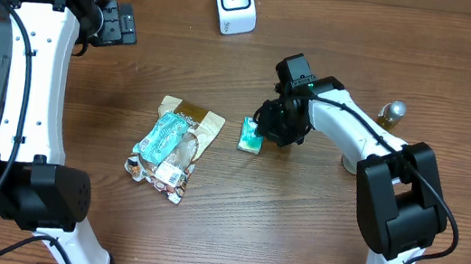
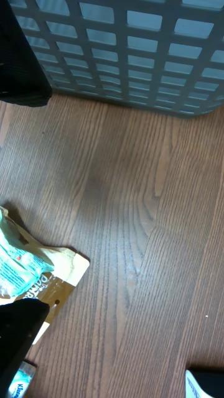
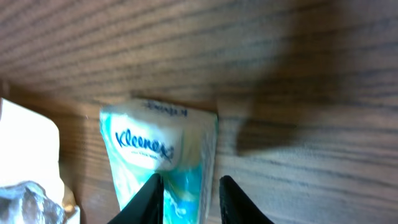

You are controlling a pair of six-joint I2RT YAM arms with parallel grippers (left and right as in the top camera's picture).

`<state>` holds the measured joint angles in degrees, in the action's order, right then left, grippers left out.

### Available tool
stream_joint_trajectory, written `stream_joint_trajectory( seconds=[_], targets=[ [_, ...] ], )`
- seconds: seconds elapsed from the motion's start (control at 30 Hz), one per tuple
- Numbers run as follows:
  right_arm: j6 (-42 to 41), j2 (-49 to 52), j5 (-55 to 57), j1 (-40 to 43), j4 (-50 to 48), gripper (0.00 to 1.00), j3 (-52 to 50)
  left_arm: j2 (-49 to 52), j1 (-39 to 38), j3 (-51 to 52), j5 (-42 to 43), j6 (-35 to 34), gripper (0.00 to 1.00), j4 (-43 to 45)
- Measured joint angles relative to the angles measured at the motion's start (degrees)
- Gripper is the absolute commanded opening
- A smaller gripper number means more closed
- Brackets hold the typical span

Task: Scan the item barcode
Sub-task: 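Lower the right gripper and close it on the Kleenex pack, then lift the Kleenex pack and swing it right with the right gripper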

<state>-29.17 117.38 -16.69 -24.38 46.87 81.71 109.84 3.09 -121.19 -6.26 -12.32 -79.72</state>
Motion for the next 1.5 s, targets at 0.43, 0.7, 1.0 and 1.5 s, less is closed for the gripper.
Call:
stream_joint_trajectory(
  seconds=[0.43, 0.7, 1.0, 1.5],
  targets=[
    [-2.34, -0.72, -0.83, 0.02, -5.53, 0.24, -4.04, 0.00, 0.00, 0.00, 0.00, 0.00, 1.00, 0.00],
    [-2.34, -0.76, -3.72, 0.35, -5.18, 0.33, -4.04, 0.00, 0.00, 0.00, 0.00, 0.00, 1.00, -0.02],
    [-2.38, -0.76, -5.53, 0.35, -5.27, 0.21, -4.04, 0.00, 0.00, 0.00, 0.00, 0.00, 1.00, 0.00],
    [-2.27, -1.75, -3.06, 0.37, -10.99, 0.11, -6.97, 0.00, 0.00, 0.00, 0.00, 0.00, 1.00, -0.02]
  ],
)
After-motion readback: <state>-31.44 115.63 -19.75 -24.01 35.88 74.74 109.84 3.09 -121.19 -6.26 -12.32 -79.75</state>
